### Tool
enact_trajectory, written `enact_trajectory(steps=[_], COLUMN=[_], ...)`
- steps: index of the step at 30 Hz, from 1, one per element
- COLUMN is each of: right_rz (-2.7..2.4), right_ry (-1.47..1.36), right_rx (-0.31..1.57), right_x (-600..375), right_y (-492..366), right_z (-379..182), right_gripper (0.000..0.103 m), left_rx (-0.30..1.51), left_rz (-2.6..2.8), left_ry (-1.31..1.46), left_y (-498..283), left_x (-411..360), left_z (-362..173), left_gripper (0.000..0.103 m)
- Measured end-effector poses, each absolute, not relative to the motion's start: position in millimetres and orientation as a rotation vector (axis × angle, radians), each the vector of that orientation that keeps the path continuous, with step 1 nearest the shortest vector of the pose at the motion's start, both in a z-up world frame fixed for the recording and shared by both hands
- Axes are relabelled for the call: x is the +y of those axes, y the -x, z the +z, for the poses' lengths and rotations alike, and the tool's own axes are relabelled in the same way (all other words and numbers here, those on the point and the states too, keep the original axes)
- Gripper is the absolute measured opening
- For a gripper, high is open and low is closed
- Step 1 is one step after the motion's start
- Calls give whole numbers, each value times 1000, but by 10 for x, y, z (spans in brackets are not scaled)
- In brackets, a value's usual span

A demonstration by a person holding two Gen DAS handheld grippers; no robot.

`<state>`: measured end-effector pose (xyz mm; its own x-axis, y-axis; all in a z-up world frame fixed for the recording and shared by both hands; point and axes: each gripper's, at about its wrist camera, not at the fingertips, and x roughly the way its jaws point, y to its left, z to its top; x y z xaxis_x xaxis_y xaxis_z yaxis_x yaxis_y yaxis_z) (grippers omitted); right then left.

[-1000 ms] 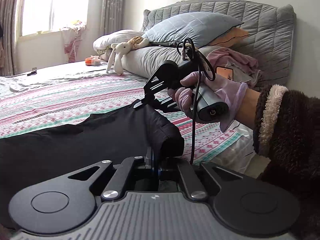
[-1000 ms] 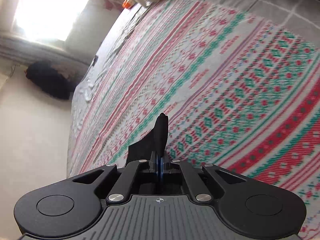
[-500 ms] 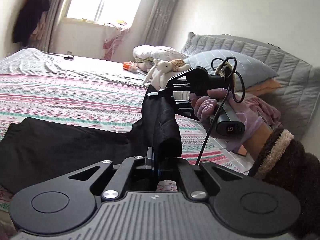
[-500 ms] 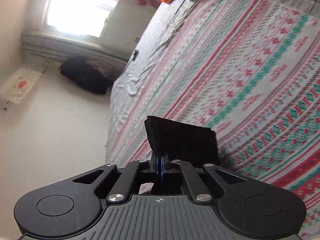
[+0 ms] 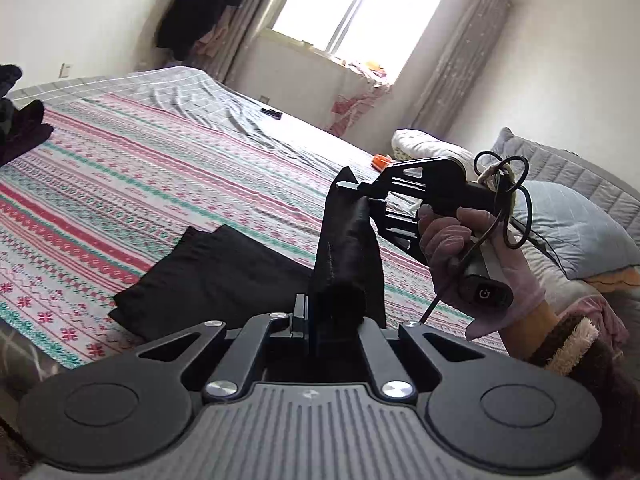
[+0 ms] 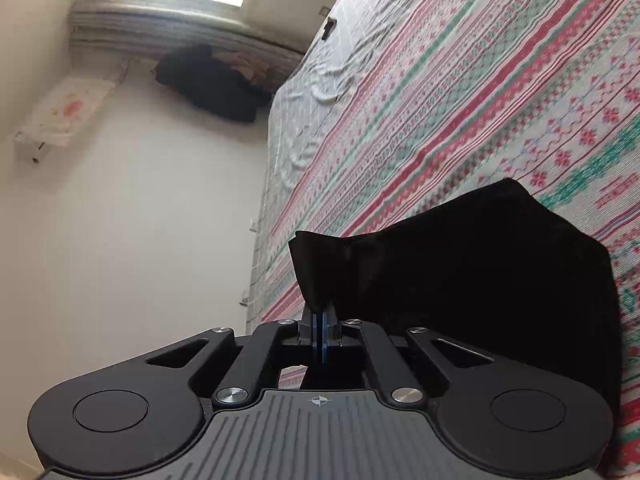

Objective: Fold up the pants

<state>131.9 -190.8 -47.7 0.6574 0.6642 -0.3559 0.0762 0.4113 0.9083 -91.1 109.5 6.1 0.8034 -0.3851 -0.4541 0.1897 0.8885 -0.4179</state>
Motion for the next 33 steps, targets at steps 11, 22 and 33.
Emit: enact_trajectory(steps=[11, 22, 33], right_rz=[487, 511, 469], right_ry=[-1046, -927, -858], right_rx=[850, 865, 869], right_x=[-1152, -1042, -1328], right_y=[-1561, -1528, -1253], right_z=[-845, -767, -587], right_gripper=[4, 43, 74], left_rx=[685, 764, 848], left_rz=[-137, -53, -184], left_ry=[469, 398, 369], left_y=[680, 580, 275], left_x=[1769, 1996, 2051], left_z=[-324, -357, -66], left_gripper=[30, 58, 103])
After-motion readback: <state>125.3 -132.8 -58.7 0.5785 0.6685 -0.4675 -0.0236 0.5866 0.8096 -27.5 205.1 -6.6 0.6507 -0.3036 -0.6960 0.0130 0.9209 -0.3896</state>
